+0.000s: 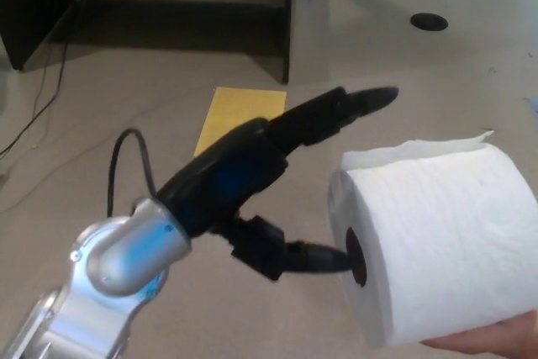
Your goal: A person is holding a toilet paper roll and the robot extends its left hand to grab the roll by inserting its thumb into the gap in the middle and brings its hand down by its side. Then it extends its arm again to hand the toilet paper roll back to the person.
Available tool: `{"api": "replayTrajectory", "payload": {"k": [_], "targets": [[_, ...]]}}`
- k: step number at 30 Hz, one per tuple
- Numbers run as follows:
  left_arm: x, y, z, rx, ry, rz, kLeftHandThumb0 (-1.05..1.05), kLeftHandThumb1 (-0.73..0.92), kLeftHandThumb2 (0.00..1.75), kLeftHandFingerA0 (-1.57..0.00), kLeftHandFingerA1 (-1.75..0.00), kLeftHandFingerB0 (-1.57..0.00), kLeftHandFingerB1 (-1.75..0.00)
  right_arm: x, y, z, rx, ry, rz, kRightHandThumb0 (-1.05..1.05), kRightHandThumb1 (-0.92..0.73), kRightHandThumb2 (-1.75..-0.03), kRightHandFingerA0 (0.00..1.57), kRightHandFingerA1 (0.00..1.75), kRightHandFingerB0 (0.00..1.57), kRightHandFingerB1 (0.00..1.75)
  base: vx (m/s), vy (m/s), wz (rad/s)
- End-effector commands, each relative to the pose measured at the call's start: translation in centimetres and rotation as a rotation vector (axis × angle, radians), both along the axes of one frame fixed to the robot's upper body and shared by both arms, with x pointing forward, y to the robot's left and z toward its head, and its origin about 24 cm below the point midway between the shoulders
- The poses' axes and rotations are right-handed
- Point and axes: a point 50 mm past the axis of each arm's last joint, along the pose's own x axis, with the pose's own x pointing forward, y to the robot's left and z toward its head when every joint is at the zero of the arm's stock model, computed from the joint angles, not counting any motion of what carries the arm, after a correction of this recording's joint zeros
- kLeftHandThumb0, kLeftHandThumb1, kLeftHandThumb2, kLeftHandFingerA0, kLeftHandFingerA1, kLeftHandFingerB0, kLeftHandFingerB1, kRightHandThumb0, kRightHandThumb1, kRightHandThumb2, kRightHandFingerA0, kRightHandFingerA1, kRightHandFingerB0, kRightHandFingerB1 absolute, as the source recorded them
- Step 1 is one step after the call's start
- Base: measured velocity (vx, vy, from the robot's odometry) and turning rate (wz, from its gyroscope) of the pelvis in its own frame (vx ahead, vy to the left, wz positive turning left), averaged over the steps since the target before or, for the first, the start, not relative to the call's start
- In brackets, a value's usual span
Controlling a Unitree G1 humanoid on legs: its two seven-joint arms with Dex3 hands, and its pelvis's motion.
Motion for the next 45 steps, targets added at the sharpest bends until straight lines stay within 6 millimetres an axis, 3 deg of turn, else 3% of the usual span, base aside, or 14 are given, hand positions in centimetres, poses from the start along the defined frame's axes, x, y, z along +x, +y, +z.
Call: {"api": "replayTrajectory", "payload": {"k": [1, 10, 11, 12, 24, 25, 26, 34, 38, 39, 42, 43, 44, 45], "targets": [[0.3, -0.5, 1.5, 0.022, -0.136, 0.049, -0.50, 0.35, 0.68, -0.05, -0.37, -0.10, -0.27, 0.5, -0.7, 0.5, -0.022, -0.004, 0.003, -0.36, -0.64, -0.59, 0.69, 0.63, 0.48, 0.42, 0.00, 0.000, 0.00], [0.5, -1.3, 1.7, -0.025, -0.218, 0.075, -0.24, 0.23, 0.80, -0.01, -0.49, 0.00, -0.47, 0.5, -0.7, 0.5, -0.022, 0.000, 0.009, -0.36, -0.65, -0.59, 0.68, 0.63, 0.49, 0.42, 0.00, 0.000, 0.00], [0.4, -1.4, 1.7, -0.033, -0.224, 0.085, -0.39, 0.40, 0.53, -0.20, -0.32, -0.16, -0.27, 0.6, -0.5, 0.5, -0.013, 0.002, 0.000, -0.36, -0.65, -0.59, 0.69, 0.65, 0.49, 0.42, 0.00, 0.000, 0.00], [0.4, -1.6, 1.6, -0.045, -0.232, 0.098, -0.22, 0.22, 0.80, -0.06, -0.50, -0.06, -0.49, 0.6, -0.5, 0.4, -0.012, 0.000, -0.003, -0.36, -0.65, -0.59, 0.70, 0.66, 0.49, 0.42, 0.00, 0.000, 0.00], [-0.3, -3.0, -0.4, 0.002, -0.221, 0.122, -0.23, 0.20, 0.80, -0.11, -0.51, -0.08, -0.50, 0.8, -0.2, 0.5, -0.012, -0.005, 0.005, -0.37, -0.65, -0.59, 0.71, 0.63, 0.50, 0.42, 0.00, 0.000, 0.00], [-0.3, -3.2, -0.7, 0.001, -0.211, 0.119, -0.23, 0.20, 0.80, -0.11, -0.52, -0.08, -0.50, 0.8, -0.2, 0.5, -0.011, -0.005, 0.003, -0.41, -0.53, -0.85, 0.67, 0.73, 0.43, 0.55, 0.00, 0.000, 0.00], [-0.4, -3.5, -1.0, 0.004, -0.188, 0.115, -0.23, 0.22, 0.81, -0.10, -0.51, -0.08, -0.49, 0.8, -0.2, 0.4, -0.007, -0.003, -0.004, -0.35, -0.65, -0.59, 0.69, 0.65, 0.48, 0.42, 0.00, 0.000, 0.00], [-0.2, -4.4, -2.9, 0.031, -0.167, 0.145, -0.23, 0.24, 0.82, -0.10, -0.51, -0.07, -0.50, 1.7, 0.3, 0.8, 0.000, -0.025, 0.018, -0.36, -0.65, -0.59, 0.69, 0.64, 0.50, 0.43, 0.00, 0.000, 0.00], [-0.1, -5.4, -3.9, 0.007, -0.149, 0.120, -0.47, 0.37, 0.62, -0.27, -0.42, -0.13, -0.33, 1.6, 0.4, 0.7, 0.012, -0.030, 0.014, -0.36, -0.65, -0.59, 0.68, 0.69, 0.49, 0.43, 0.00, 0.000, 0.00], [-0.1, -5.6, -3.9, 0.008, -0.150, 0.120, -0.46, 0.37, 0.62, -0.28, -0.42, -0.14, -0.33, 1.7, 0.5, 0.7, 0.002, -0.023, 0.019, -0.43, -0.52, -0.86, 0.65, 0.73, 0.41, 0.54, 0.00, 0.000, 0.00], [-0.2, -6.2, -3.9, 0.008, -0.145, 0.097, -0.42, 0.44, 0.64, -0.32, -0.43, -0.18, -0.35, 1.7, 0.5, 0.7, 0.003, -0.020, 0.011, -0.36, -0.64, -0.59, 0.69, 0.63, 0.47, 0.40, 0.00, 0.000, 0.00], [-0.2, -6.5, -3.8, -0.017, -0.142, 0.050, -0.26, 0.62, 0.58, -0.56, -0.58, -0.30, -0.31, 1.8, 0.4, 0.8, 0.008, -0.024, 0.006, -0.35, -0.66, -0.59, 0.69, 0.61, 0.48, 0.40, 0.00, 0.000, 0.00], [-0.2, -6.7, -3.7, -0.054, -0.119, 0.017, -0.19, 0.71, 0.62, -0.71, -1.13, -0.46, -0.35, 1.8, 0.4, 0.8, 0.008, -0.027, 0.005, -0.35, -0.66, -0.59, 0.68, 0.60, 0.48, 0.41, 0.00, 0.000, 0.00], [-0.3, -6.8, -3.6, -0.053, -0.120, 0.010, -0.14, 0.76, 0.63, -0.90, -0.98, -0.64, -0.39, 1.9, 0.4, 0.9, 0.006, -0.031, 0.007, -0.36, -0.64, -0.59, 0.68, 0.61, 0.48, 0.41, 0.00, 0.000, 0.00]]}}
